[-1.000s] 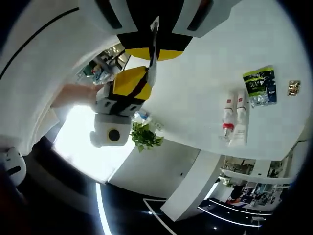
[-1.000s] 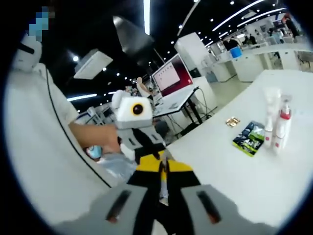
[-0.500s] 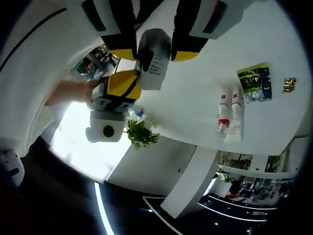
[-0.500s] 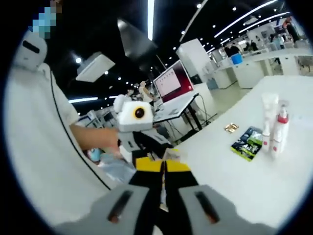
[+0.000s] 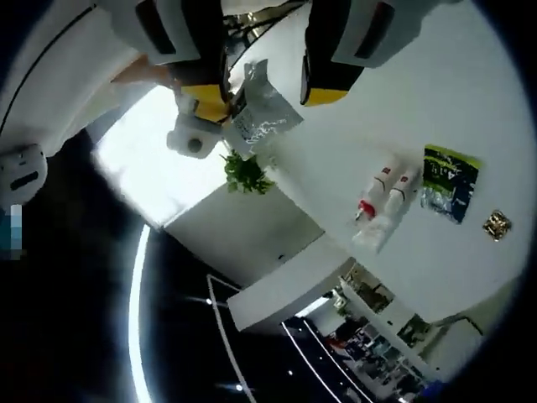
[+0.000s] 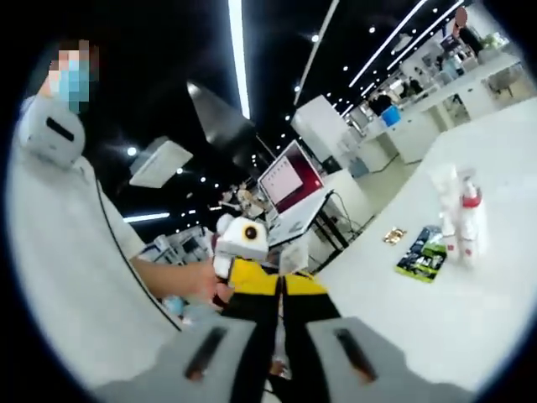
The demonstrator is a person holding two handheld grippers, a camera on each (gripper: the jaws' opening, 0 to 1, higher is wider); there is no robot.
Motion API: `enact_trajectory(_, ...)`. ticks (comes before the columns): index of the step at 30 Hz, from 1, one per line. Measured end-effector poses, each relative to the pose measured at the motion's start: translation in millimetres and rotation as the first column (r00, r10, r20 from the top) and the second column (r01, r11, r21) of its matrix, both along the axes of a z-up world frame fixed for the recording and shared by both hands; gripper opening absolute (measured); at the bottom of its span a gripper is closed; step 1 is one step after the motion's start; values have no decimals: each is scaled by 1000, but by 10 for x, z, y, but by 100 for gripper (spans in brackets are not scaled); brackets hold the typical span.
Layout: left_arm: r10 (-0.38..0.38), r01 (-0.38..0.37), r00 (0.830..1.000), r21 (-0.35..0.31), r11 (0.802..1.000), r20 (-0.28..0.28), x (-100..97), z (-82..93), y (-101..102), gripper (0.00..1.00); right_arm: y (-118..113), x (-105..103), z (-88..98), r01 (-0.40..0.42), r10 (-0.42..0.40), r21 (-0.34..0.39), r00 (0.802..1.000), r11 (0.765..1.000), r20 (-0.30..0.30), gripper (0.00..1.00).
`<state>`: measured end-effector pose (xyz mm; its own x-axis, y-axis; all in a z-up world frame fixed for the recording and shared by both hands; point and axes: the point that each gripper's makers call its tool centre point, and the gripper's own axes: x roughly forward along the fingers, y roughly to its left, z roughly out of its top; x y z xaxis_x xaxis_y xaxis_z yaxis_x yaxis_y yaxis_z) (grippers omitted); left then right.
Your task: Arrange the skincare products in the storage area until every visible bottle or jar stands upright without overlapping.
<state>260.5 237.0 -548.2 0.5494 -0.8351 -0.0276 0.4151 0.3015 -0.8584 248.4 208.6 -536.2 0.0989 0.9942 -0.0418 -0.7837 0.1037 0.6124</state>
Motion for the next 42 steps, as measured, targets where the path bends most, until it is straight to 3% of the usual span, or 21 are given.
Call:
enact_trajectory(1,3,-3,1000,-21,1000,-8,16,18,5,30,0,-5,-5,-1,1,0,1000,1000,-2,2)
enact_trajectory(5,-5,5,1000,24,1000,6,30,-15,-3,18,-13,15,4,14,-14,20,1000,1000,-23,2)
enact_trajectory(7,-7,4,999,62,998,45,17,-1,17,11,-29,56,-28,35,-34,17,999,999,-38,2)
enact_trajectory(9,-11,9,999,45,999,42,9,44,26,1,-42,80,-65,43,-42,6,998,999,-46,2)
enact_trajectory(11,-17,15,999,47,999,40,7,65,11,1,-38,87,-97,46,-47,-9,998,999,-47,2)
enact_trajectory(14,-58,51,996,104,993,64,-3,80,2,1,-28,72,-125,32,-33,-31,999,999,-26,6)
enact_trajectory(18,-111,87,988,214,973,104,3,97,21,1,-2,48,-228,-5,13,-124,998,992,64,28)
enact_trajectory(24,-162,106,977,345,933,139,-22,27,70,1,36,-3,-255,-67,118,-257,975,964,188,31)
enact_trajectory(26,-207,135,968,407,904,140,-78,-42,73,1,26,66,-277,-55,140,-318,958,946,251,33)
enact_trajectory(28,-250,158,957,456,876,148,-123,-91,66,1,23,77,-278,-65,169,-348,946,935,276,34)
enact_trajectory(30,-315,195,937,523,830,150,-197,-155,43,1,31,74,-266,-80,207,-383,930,920,303,34)
enact_trajectory(34,-403,247,903,586,771,150,-300,-195,-35,1,75,-67,-267,-166,357,-474,867,865,348,33)
enact_trajectory(35,-433,268,889,599,755,148,-333,-194,-79,1,76,-163,-320,-215,429,-520,839,827,335,32)
enact_trajectory(36,-467,294,872,606,739,145,-372,-190,-127,1,76,-196,-355,-226,458,-547,824,806,333,31)
enact_trajectory(37,-493,309,858,623,718,143,-392,-203,-157,1,63,-260,-440,-252,516,-597,793,762,323,30)
enact_trajectory(39,-555,344,822,669,659,124,-439,-262,-208,1,38,-298,-523,-260,557,-643,769,721,314,23)
enact_trajectory(40,-575,353,810,687,635,115,-453,-284,-225,1,46,-312,-548,-254,580,-659,742,708,337,17)
enact_trajectory(42,-620,363,780,743,563,88,-453,-372,-241,1,72,-382,-518,-288,586,-634,741,718,327,5)
